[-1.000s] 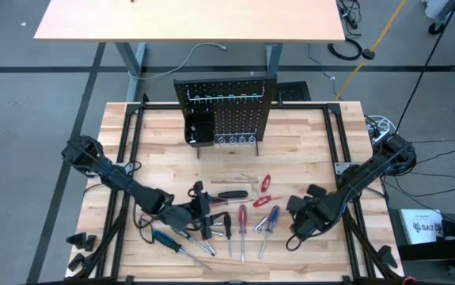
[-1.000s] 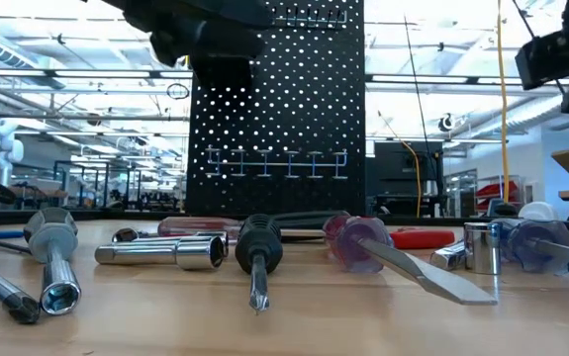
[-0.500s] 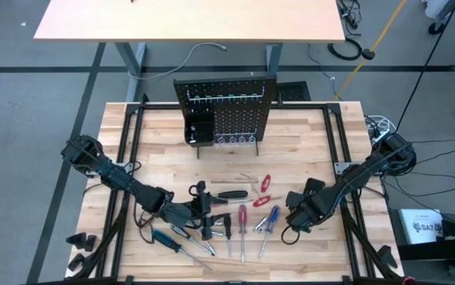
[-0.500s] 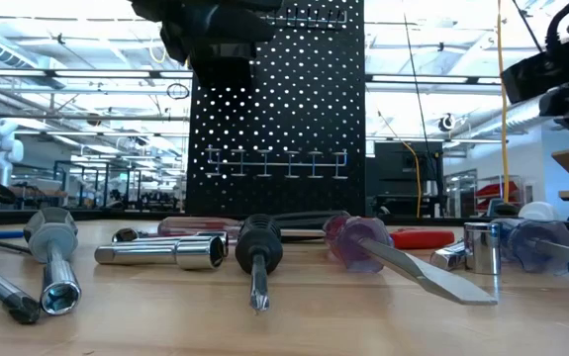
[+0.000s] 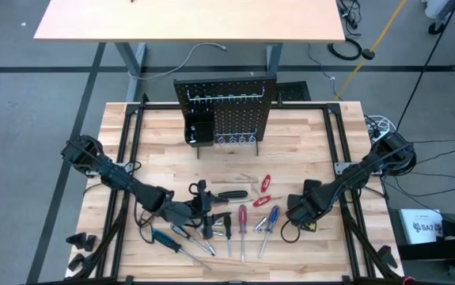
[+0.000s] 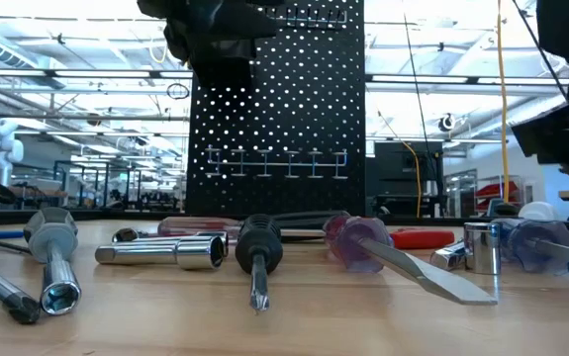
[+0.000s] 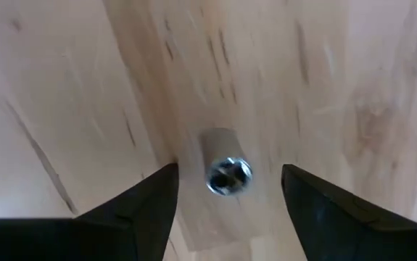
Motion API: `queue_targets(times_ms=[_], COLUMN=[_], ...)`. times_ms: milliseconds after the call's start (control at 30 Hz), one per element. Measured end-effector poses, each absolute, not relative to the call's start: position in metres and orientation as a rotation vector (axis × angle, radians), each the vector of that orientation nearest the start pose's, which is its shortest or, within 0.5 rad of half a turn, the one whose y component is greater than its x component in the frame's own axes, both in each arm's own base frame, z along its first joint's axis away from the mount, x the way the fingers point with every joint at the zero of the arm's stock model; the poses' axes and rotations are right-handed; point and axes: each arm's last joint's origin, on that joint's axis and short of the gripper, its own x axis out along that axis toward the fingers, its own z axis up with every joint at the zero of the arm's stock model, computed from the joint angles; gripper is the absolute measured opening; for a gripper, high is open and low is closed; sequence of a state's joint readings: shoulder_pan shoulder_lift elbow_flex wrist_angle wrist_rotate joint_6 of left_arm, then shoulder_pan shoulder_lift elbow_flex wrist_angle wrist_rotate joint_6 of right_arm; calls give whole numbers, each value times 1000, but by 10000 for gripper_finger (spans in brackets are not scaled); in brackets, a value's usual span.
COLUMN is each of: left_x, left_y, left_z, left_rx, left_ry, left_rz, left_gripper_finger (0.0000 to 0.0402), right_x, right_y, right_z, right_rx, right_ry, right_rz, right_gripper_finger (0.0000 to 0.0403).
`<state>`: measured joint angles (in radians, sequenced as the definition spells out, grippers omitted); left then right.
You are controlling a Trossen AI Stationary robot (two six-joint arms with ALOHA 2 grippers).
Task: Hang tools onto peg board
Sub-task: Put the socket into the black bin on the pegboard
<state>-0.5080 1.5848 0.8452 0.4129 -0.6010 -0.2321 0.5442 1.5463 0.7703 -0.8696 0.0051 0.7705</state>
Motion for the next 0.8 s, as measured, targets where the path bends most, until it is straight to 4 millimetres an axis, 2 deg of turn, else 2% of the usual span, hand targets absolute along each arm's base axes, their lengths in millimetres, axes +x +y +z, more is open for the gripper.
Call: queue_targets(times_ms=[800], left_x=[299], left_y=[-144], left_z=[216], left_rx=[-44], left_ry=[275], left_rz=[130], left_gripper_finger=[185], right_x=[200], right_y=[101], right_z=[145], right_rx=[157], right_ry=[1655], right_rz=[-175], right_gripper_finger=[230])
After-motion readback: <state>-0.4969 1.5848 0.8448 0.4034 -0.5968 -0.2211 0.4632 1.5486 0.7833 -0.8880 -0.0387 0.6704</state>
